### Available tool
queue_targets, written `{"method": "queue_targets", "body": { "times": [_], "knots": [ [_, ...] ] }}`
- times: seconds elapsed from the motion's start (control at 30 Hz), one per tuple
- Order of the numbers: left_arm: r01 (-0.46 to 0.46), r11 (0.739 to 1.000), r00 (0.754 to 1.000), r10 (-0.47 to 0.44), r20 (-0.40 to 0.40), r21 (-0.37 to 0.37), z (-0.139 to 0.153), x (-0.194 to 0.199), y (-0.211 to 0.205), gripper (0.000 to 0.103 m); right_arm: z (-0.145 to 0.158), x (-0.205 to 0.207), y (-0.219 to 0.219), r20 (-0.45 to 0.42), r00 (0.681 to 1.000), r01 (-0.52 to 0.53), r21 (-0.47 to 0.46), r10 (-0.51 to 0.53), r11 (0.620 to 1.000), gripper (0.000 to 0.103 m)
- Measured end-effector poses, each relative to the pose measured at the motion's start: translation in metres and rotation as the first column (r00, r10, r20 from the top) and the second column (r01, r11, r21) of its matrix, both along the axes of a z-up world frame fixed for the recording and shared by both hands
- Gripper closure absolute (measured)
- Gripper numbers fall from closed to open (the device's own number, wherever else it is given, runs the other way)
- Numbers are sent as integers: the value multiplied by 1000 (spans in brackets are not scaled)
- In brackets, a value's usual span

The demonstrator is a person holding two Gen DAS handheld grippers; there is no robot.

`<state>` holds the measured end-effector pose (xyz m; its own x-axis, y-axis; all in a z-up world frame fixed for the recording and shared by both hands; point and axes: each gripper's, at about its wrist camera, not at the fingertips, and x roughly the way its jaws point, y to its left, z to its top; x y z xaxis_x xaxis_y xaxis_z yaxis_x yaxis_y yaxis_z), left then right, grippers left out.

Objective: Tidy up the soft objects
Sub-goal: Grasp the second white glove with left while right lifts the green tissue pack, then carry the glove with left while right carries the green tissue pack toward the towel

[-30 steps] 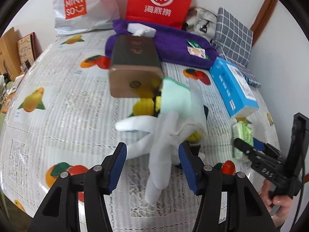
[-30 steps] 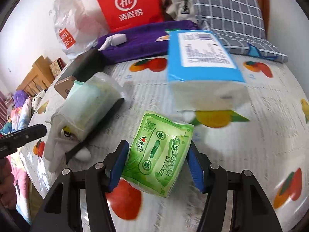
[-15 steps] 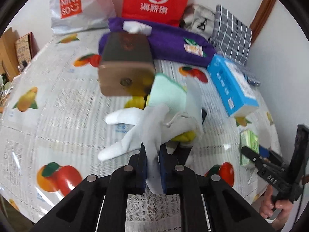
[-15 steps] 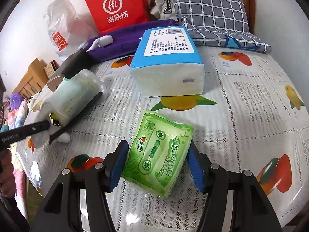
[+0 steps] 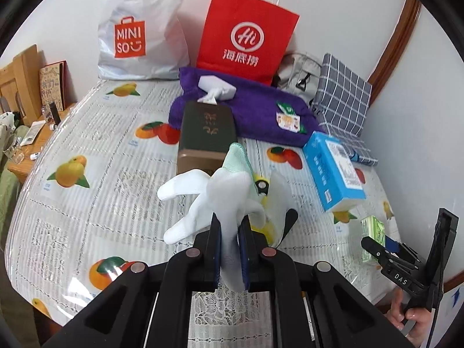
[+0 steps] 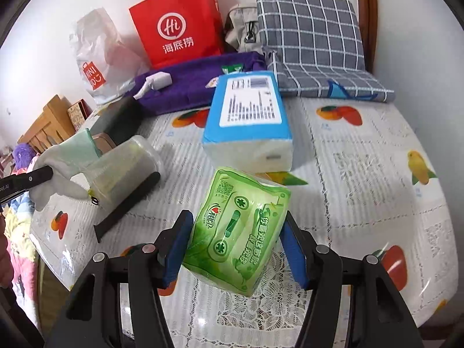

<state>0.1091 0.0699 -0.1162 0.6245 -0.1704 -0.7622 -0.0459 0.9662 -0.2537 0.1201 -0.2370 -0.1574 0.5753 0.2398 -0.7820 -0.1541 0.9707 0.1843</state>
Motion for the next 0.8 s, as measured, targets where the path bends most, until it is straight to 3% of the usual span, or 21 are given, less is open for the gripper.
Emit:
{"method": "queue_targets", "body": {
  "times": [0.47,0.8],
  "knots": [
    [-20,999,998,23,64,-38,32,-11,5,92,47,-6,-4,68,998,-3,-21,5,1000,43],
    [-17,1000,994,17,105,0,51,-11,-4,92,76,-6,-6,109,994,-14,-2,15,1000,43]
  ]
}}
